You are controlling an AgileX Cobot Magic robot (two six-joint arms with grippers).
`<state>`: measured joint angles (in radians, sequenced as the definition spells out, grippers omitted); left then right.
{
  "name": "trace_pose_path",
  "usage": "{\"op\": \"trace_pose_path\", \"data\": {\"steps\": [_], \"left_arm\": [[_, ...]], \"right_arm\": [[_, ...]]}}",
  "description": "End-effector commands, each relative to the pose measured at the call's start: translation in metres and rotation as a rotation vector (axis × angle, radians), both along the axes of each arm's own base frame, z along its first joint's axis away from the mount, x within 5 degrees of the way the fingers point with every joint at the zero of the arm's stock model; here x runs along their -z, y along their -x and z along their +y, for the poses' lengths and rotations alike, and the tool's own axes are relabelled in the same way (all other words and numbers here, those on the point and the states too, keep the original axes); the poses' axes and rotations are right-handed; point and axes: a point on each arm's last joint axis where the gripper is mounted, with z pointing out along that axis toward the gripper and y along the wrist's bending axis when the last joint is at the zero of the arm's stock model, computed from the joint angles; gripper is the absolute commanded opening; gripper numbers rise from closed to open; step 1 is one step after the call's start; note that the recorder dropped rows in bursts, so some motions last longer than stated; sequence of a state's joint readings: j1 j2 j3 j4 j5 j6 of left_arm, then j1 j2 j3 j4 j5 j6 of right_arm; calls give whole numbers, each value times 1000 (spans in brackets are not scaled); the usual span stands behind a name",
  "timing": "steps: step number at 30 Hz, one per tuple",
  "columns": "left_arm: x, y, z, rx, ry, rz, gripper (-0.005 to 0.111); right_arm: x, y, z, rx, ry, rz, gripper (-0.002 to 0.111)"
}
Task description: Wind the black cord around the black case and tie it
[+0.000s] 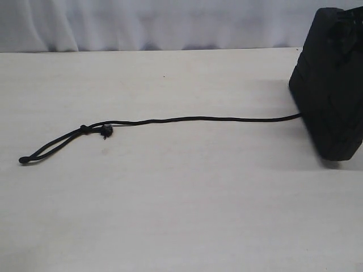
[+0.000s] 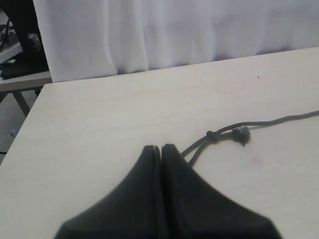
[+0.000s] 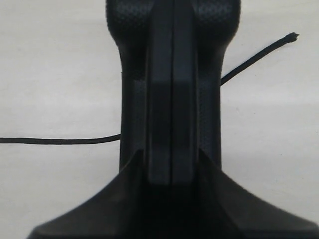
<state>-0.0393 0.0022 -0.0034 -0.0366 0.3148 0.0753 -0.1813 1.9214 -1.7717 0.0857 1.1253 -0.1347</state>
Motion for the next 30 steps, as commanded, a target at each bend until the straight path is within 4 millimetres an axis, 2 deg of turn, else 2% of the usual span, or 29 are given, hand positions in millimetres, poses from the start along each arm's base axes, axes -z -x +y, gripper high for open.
{"op": "trace_pose_path", "data": {"steps": [1,2,5,12,19,22,30], "left_arm": [[0,0,0,7,4,-7,0],[0,0,0,7,4,-7,0],[0,0,0,7,4,-7,0],[0,0,0,7,6,-7,0],[0,0,0,7,6,-7,0],[0,0,0,7,6,-7,0],[0,0,0,7,6,-7,0]], "right_arm": [[-18,2,0,-20,20,-71,12],[-18,2,0,-32,25,-69,4],[-17,2,0,-35,24,-72,4],[-56,6,15,-94,-80,-295,4],[-68,10,26,-137,-168,-349,4],[-64,10,41,-164,-156,-347,4],[-50,14,106,-237,-155,-326,4]]}}
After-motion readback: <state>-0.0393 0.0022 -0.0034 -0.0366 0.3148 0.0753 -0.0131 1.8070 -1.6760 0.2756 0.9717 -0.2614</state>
